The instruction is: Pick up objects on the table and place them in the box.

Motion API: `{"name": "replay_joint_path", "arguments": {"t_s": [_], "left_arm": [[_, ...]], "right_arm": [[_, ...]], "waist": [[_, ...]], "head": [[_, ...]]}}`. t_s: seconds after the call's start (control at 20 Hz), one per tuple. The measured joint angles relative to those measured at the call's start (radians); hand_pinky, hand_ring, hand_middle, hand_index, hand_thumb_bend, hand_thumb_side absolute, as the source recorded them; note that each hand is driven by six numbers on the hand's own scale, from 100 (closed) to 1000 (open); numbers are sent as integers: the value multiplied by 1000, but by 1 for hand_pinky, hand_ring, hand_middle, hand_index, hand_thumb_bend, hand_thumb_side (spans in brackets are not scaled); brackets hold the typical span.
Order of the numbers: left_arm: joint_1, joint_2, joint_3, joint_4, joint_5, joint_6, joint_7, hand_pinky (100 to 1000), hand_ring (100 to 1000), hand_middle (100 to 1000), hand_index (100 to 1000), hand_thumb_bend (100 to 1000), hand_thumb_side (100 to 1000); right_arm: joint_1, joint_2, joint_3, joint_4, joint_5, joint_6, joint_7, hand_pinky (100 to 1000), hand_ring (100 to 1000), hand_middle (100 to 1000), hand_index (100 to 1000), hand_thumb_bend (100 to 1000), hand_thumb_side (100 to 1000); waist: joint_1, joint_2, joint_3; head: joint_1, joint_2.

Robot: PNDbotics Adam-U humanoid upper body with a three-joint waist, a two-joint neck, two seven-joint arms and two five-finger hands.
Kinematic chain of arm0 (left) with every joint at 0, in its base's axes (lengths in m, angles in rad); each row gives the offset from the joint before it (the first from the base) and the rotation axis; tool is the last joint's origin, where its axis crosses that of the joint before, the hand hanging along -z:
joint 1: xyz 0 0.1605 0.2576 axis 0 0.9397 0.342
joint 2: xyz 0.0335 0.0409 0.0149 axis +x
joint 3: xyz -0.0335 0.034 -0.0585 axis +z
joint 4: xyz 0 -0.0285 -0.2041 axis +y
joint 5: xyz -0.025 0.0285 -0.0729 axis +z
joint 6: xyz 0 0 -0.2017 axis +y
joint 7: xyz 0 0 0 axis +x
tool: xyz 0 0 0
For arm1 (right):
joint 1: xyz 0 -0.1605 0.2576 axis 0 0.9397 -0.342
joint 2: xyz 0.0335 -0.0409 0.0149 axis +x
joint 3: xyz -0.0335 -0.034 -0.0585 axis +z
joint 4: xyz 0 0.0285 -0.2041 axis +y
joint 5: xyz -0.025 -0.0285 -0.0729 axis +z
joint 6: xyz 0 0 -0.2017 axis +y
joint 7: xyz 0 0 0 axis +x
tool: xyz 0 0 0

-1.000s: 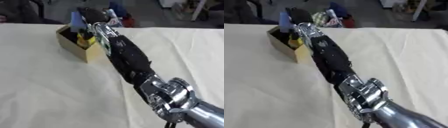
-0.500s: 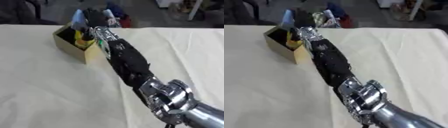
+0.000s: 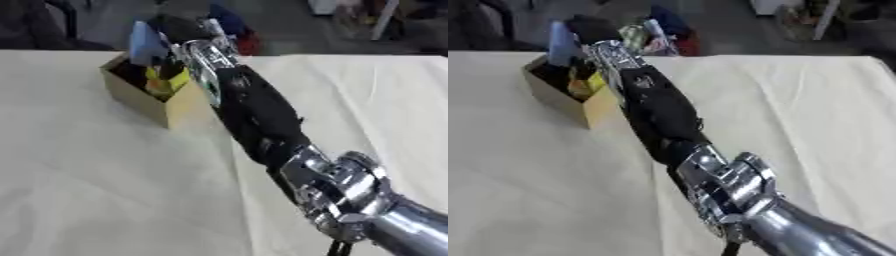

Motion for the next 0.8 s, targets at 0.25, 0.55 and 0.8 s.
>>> {"name": "replay_joint_path", "arguments": {"t_s": [0.25, 0.55, 0.8], "left_arm": [[0, 0, 0, 0, 0, -1, -1, 650, 617, 593, 756, 100, 759], [1, 0, 1, 0, 0, -1, -1, 649, 613, 590, 755, 100, 760], [40, 0, 20, 1, -3, 1, 12, 650, 613, 590, 755, 100, 760]], "right_arm": [[0, 0, -6, -32, 47, 3, -10, 1000, 1000, 1000, 1000, 197, 125], [-1, -4, -8, -61, 27, 13, -92, 1000, 1000, 1000, 1000, 100, 100], [3, -70, 41, -180, -192, -88, -67, 1000, 1000, 1000, 1000, 100, 100]], "waist": [[-2, 0, 3], [-3, -1, -10], [-3, -12, -104]], "head": [[-2, 0], [-2, -1], [41, 10]]}}
